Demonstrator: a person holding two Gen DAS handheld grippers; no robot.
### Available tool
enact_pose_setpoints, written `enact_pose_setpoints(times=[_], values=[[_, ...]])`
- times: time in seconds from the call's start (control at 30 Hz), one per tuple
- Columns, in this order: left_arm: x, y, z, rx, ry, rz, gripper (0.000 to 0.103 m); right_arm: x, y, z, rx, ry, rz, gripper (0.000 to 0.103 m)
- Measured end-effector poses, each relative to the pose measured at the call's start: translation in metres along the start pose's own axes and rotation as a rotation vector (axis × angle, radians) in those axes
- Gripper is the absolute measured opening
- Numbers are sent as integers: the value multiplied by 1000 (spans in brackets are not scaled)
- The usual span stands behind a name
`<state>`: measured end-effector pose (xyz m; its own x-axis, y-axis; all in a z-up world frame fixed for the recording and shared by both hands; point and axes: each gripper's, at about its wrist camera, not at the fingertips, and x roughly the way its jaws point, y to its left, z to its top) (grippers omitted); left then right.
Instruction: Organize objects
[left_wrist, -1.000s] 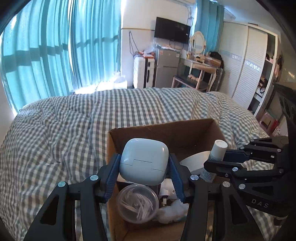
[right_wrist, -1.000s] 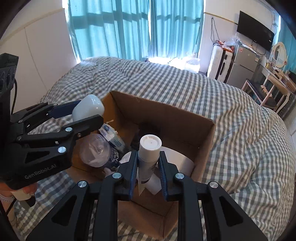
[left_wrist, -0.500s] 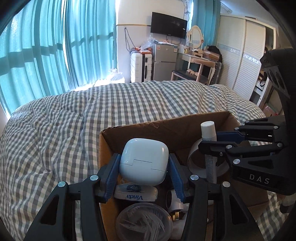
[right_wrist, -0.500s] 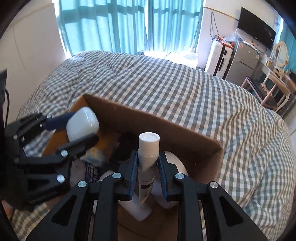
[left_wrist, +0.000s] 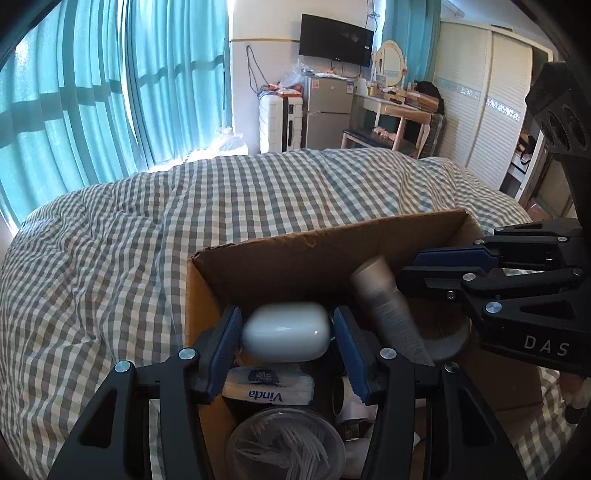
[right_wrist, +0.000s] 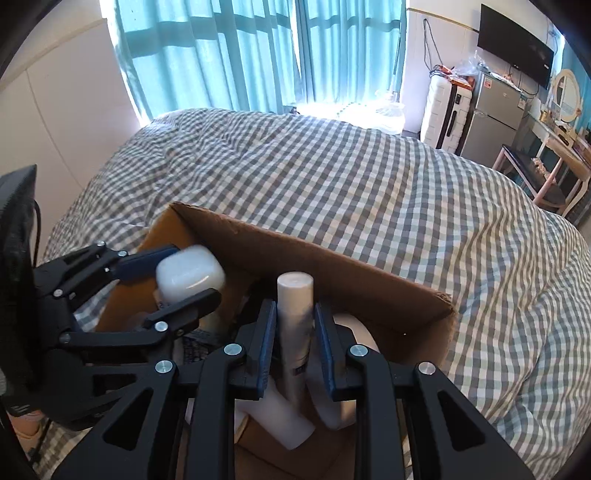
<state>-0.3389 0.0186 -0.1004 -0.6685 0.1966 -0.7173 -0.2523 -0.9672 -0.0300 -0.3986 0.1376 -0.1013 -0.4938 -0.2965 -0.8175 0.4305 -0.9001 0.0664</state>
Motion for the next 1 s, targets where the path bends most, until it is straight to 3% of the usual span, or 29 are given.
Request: enact_pose_setpoints(times=[0.13, 0.2, 0.33, 0.47, 0.7, 0.9, 1.0], values=[[-9, -3, 4, 10, -11, 2, 76, -13, 2, 1, 1, -17, -15, 25], [-15, -5, 8, 24, -22, 19, 78, -21, 0, 2, 9, -34, -30, 33], [-25, -5, 17, 17, -32, 26, 87, -37, -2, 5, 23, -58, -52, 36], [-38, -4, 27, 12, -52, 44, 94, -56, -8, 6, 48, -86, -76, 61], [-66, -7, 36, 16, -86, 82, 99, -89, -11, 3, 62, -112, -111, 83], [-95, -14, 39, 29, -109, 123, 100, -139, -11, 7, 81, -200, -164, 89], [-118, -16, 42, 25, -141, 132, 100, -165, -12, 5, 107, -250, -150, 94]])
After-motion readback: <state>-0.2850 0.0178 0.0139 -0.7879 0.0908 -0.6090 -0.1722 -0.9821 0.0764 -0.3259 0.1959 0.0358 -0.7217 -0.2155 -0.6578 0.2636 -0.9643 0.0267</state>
